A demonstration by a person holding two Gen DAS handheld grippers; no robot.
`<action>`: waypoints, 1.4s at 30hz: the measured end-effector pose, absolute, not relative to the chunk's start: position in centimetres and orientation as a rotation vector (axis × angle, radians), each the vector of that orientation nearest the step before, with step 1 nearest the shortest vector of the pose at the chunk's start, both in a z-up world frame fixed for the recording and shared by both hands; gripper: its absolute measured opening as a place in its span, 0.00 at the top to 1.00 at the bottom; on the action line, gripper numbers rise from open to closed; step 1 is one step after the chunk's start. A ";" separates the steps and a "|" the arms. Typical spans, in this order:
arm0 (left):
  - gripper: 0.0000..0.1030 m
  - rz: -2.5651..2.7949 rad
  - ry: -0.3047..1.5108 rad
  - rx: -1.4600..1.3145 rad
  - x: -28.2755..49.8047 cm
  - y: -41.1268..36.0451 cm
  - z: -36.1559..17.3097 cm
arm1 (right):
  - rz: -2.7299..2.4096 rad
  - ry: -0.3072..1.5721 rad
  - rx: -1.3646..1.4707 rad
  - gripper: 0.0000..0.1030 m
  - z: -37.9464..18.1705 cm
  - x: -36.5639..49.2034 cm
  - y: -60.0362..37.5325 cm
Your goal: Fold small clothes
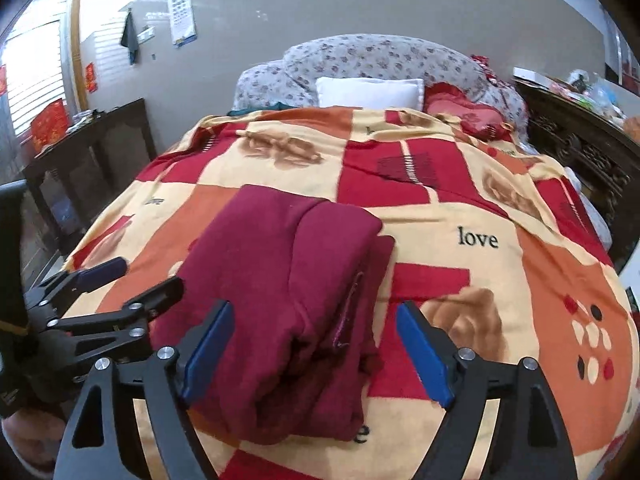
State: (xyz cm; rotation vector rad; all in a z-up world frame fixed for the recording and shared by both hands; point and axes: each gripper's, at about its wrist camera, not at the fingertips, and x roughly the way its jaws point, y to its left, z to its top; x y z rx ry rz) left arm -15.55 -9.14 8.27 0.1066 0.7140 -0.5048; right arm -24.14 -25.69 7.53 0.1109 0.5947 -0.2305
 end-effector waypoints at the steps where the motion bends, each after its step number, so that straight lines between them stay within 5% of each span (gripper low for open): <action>1: 0.20 -0.504 0.714 0.104 -15.6 -9.2 8.3 | -0.240 0.590 0.120 0.12 7.4 -24.3 -25.8; 42: 0.20 -0.458 0.709 0.109 -15.2 -8.9 7.7 | -0.269 0.650 0.173 0.08 5.5 -22.8 -25.6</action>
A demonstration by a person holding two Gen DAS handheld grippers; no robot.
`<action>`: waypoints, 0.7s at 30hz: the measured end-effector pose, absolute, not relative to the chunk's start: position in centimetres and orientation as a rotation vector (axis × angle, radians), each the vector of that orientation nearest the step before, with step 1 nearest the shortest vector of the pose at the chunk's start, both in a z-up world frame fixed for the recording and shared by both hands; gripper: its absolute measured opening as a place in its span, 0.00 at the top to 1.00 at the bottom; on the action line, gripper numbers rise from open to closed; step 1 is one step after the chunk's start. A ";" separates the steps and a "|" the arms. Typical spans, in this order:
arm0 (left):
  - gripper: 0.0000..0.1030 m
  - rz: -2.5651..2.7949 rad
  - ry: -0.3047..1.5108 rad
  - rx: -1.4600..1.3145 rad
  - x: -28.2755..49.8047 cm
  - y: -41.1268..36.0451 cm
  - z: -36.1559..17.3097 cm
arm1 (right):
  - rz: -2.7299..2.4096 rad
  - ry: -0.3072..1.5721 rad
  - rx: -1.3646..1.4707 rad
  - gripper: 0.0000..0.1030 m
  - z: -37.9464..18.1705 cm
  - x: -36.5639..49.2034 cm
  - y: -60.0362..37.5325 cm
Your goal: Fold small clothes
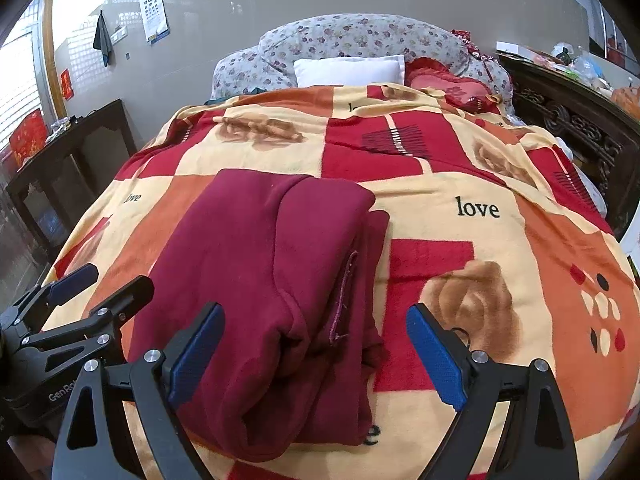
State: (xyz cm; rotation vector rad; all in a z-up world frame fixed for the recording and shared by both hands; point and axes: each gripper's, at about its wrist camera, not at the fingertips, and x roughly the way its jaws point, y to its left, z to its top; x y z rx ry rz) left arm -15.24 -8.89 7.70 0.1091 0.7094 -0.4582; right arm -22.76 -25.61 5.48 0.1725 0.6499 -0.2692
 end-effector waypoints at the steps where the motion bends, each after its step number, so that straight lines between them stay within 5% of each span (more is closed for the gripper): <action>1: 0.20 -0.459 0.710 0.108 -15.2 -8.9 7.7 | -0.269 0.651 0.172 0.08 5.5 -22.7 -25.6; 21: 0.20 -0.491 0.703 0.117 -15.1 -8.7 7.4 | -0.252 0.680 0.185 0.08 4.8 -22.4 -25.7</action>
